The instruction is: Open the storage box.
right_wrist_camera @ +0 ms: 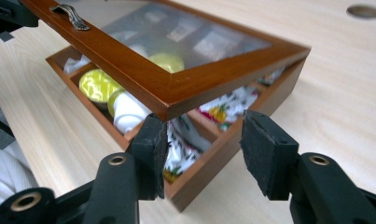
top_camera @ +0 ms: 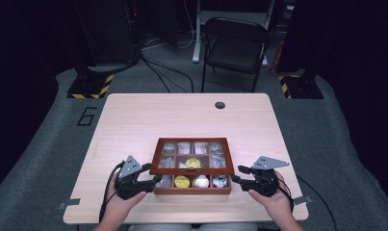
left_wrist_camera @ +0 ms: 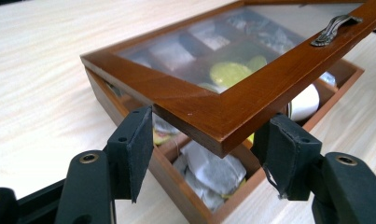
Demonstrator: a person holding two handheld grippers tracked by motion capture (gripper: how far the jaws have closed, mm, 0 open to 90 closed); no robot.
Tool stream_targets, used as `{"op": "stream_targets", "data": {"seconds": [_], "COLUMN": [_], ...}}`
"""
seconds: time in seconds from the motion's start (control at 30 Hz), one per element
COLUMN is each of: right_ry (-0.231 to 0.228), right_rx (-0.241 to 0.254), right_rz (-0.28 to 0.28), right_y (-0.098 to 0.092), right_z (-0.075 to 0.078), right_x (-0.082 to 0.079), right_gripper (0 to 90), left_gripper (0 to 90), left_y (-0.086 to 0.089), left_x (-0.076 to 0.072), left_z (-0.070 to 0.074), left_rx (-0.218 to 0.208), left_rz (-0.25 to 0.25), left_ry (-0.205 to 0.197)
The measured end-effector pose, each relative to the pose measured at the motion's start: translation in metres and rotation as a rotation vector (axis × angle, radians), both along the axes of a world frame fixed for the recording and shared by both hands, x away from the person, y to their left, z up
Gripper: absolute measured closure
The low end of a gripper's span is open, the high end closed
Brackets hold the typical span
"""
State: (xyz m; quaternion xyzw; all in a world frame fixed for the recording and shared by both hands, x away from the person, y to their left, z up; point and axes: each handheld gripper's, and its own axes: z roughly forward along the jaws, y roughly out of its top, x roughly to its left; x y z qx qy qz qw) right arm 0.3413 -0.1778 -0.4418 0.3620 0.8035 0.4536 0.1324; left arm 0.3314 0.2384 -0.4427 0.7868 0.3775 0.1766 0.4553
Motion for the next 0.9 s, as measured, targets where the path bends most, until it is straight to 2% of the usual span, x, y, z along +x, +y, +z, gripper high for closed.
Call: {"op": "stream_targets", "data": {"seconds": [0.1, 0.13, 0.37, 0.67, 0.9], "right_ry": [-0.021, -0.025, -0.052, -0.094, -0.098], "right_rx": [0.008, 0.013, 0.035, 0.015, 0.026], "right_rz": [0.006, 0.008, 0.014, 0.027, 0.004], "right_y": [0.002, 0.002, 0.007, 0.016, 0.017], "right_z": [0.007, 0.009, 0.029, 0.050, 0.065], "right_x": [0.004, 0.005, 0.016, 0.028, 0.048], "right_gripper": [50.1, 50.1, 50.1, 50.6, 51.0], "left_gripper": [38.2, 38.2, 38.5, 38.5, 38.3], "left_y": [0.000, 0.001, -0.001, -0.002, -0.001], "left_x": [0.004, 0.006, 0.019, 0.034, 0.054], "left_z": [0.009, 0.014, 0.033, 0.049, 0.062], "left_rx": [-0.007, 0.003, 0.004, 0.000, -0.044], "left_rz": [0.000, -0.005, -0.017, -0.019, 0.003], "left_ry": [-0.018, -0.023, -0.030, -0.036, -0.039]}}
